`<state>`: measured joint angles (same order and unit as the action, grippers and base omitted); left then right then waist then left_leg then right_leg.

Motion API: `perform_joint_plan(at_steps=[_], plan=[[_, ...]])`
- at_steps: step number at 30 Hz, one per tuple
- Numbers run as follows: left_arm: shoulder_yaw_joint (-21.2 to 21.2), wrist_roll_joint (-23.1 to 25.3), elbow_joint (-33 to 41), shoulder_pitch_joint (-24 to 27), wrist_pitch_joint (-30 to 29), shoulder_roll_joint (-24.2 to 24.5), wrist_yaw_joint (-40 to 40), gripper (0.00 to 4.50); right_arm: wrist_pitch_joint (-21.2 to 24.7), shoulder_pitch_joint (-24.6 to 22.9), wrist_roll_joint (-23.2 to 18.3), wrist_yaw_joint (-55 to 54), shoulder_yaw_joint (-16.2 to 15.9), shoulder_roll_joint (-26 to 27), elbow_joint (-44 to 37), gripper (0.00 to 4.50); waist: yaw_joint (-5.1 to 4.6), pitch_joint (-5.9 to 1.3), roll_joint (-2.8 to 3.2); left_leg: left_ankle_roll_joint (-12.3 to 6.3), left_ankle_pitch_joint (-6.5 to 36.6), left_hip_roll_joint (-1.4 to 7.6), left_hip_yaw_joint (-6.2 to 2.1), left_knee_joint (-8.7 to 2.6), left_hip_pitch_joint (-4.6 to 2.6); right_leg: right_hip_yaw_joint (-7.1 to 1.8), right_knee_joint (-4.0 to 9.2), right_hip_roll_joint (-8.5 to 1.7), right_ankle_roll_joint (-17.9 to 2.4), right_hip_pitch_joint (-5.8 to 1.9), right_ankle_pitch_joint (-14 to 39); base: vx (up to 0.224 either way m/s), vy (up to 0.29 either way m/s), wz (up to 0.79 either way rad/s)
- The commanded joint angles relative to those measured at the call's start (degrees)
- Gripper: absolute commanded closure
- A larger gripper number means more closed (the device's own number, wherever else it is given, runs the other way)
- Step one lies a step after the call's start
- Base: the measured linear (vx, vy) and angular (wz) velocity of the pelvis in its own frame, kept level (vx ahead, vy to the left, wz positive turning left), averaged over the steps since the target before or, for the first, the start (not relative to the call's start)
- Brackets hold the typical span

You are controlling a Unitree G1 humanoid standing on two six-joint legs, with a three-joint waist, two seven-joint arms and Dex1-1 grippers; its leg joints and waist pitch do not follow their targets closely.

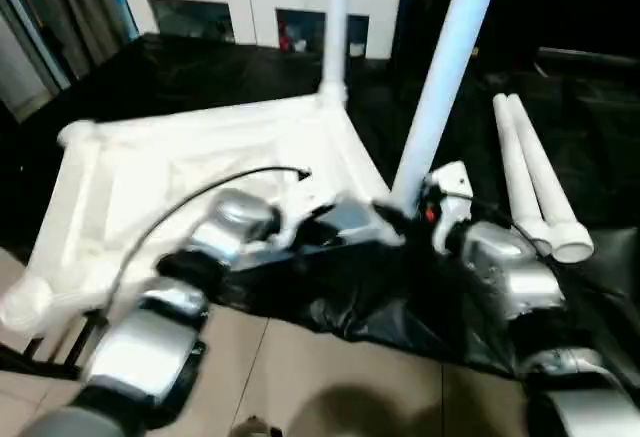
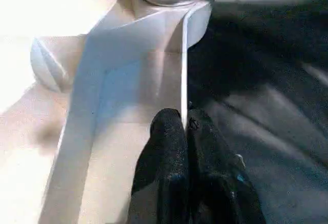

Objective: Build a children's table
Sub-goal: Rotate leg to tighten

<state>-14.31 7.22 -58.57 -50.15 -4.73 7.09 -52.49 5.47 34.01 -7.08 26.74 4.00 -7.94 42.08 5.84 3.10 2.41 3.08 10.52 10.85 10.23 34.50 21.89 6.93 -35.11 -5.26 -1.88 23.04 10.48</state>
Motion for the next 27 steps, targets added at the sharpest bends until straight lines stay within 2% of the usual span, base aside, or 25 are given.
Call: perform_joint_plan(at_steps=[1,2,4,6,7,9,10,11,12,14,17,20,23,24,25,27], plan=[[1.4,-0.39,0.06,-1.97,-0.26,-2.35,5.65,4.5,0.45,0.05,0.22,-3.35,-1.7,4.01,3.13,1.76,-0.22,-4.37,0.09,-2.81,8.47,2.55,-1.01,-3.86,-0.9,-3.55,4.91,-4.5,-10.88,-3.29,11.21,0.0,0.0,0.0],[1.05,0.04,0.01,-1.89,-0.06,-3.34,6.72,4.5,-1.48,0.63,0.7,-5.11,-1.45,5.74,4.43,1.76,-0.31,-4.4,-0.09,-3.04,8.41,2.56,-1.05,-3.89,-0.85,-3.53,4.73,-4.44,-11.13,-3.39,9.92,0.0,0.0,0.0],[0.54,0.45,0.18,-1.62,0.38,-4.0,6.82,4.5,-4.03,0.96,0.66,-4.23,-1.66,7.18,5.06,1.76,-0.33,-4.47,-0.05,-3.57,8.55,2.46,-1.01,-3.84,-0.75,-3.49,4.67,-4.61,-11.3,-3.48,9.48,0.0,0.0,0.0],[0.18,0.69,0.49,-1.27,0.94,-3.98,6.28,4.5,-4.8,1.02,0.99,-4.48,-1.9,7.35,5.25,1.76,-0.38,-4.45,-0.06,-4.08,8.38,2.44,-0.98,-3.8,-0.68,-3.5,4.63,-4.49,-11.44,-3.54,8.76,0.0,0.0,0.0],[-0.08,0.86,0.7,-0.99,1.5,-3.89,5.79,4.5,-5.21,1.06,1.27,-4.89,-2.04,7.36,5.41,1.06,-0.43,-4.45,-0.02,-4.55,8.34,2.53,-1.0,-3.82,-0.71,-3.52,4.58,-4.46,-11.63,-3.54,8.11,0.0,0.0,0.0],[-0.96,1.1,1.14,-0.05,4.49,-3.03,3.4,4.5,-6.64,1.04,1.32,-3.04,-2.36,6.96,5.13,1.06,-0.48,-4.37,-0.17,-4.79,8.95,2.53,-0.97,-3.88,-0.78,-3.52,4.75,-4.47,-11.61,-3.51,8.7,0.0,0.0,0.0],[-1.2,1.14,1.21,0.16,5.1,-2.73,2.8,4.5,-7.09,0.97,1.46,-2.05,-2.71,6.65,4.9,0.85,-0.54,-4.38,-0.1,-4.86,9.35,2.51,-0.99,-3.88,-0.74,-3.52,4.7,-4.53,-11.6,-3.58,9.12,0.0,0.0,0.0],[-1.47,1.04,1.6,0.62,6.33,-2.25,1.16,4.5,-7.68,0.94,1.73,-0.87,-3.08,5.97,4.75,0.85,-0.62,-4.39,-0.15,-4.95,9.28,2.56,-0.99,-3.89,-0.68,-3.52,4.69,-4.51,-11.58,-3.59,9.07,0.0,0.0,0.0],[-1.74,0.83,2.14,1.17,8.02,-1.66,-0.8,4.5,-8.13,0.81,1.82,1.13,-3.52,5.07,4.35,0.7,-0.59,-4.46,-0.1,-5.02,9.0,2.56,-1.05,-3.87,-0.68,-3.49,4.58,-4.51,-11.67,-3.66,8.61,0.0,0.0,0.0],[-2.17,0.57,2.94,1.93,9.86,-0.67,-3.85,4.5,-8.53,0.59,1.59,4.95,-4.05,3.48,3.78,0.7,-0.68,-4.58,-0.01,-5.98,8.06,2.69,-1.08,-3.78,-0.5,-3.45,4.2,-4.48,-12.32,-3.77,6.02,0.0,0.0,0.0],[-2.78,0.08,3.71,2.82,11.53,1.0,-8.99,4.5,-8.09,-0.12,0.67,13.01,-5.35,0.62,2.29,0.7,-0.6,-4.55,-0.04,-7.21,7.6,2.74,-0.84,-3.56,-0.41,-3.45,3.85,-4.28,-13.5,-3.74,3.5,0.0,0.0,0.0],[-2.82,-1.29,4.77,3.77,12.23,3.12,-15.66,4.5,-5.82,-1.49,-0.73,24.01,-7.46,-3.68,-1.12,0.7,-0.22,-4.44,-0.24,-7.9,9.11,2.81,-0.77,-3.54,-0.49,-3.39,4.02,-4.36,-13.42,-3.85,5.2,0.0,0.0,0.0],[-3.17,-1.72,5.28,4.2,12.77,4.39,-19.12,4.5,-4.45,-2.16,-1.24,30.48,-9.02,-6.23,-2.98,0.7,-0.21,-4.37,-0.2,-7.24,9.87,2.99,-0.81,-3.67,-0.6,-3.43,4.25,-4.4,-13.11,-3.63,7.61,0.0,0.0,0.0],[-3.31,-1.91,5.55,4.39,12.88,4.83,-20.56,4.5,-4.48,-2.35,-1.01,32.64,-9.85,-7.24,-3.45,0.7,-0.18,-4.35,-0.54,-7.04,9.83,2.99,-0.81,-3.69,-0.58,-3.41,4.27,-4.38,-13.01,-3.71,8.05,0.0,0.0,0.0],[-3.44,-2.05,5.91,4.65,12.92,5.4,-22.32,4.5,-3.91,-2.63,-0.94,36.21,-11.05,-8.63,-4.21,0.7,-0.13,-4.34,-0.34,-6.8,9.89,2.99,-0.77,-3.68,-0.63,-3.48,4.31,-4.42,-12.95,-3.55,8.78,0.0,0.0,0.0],[-3.57,-2.32,6.38,4.97,12.84,5.98,-24.44,4.5,-3.47,-2.88,-0.76,39.9,-12.34,-10.07,-4.95,0.7,0.0,-4.33,-0.4,-6.95,9.49,2.94,-0.76,-3.62,-0.54,-3.5,4.28,-4.38,-12.86,-3.59,8.61,0.0,0.0,0.0]])
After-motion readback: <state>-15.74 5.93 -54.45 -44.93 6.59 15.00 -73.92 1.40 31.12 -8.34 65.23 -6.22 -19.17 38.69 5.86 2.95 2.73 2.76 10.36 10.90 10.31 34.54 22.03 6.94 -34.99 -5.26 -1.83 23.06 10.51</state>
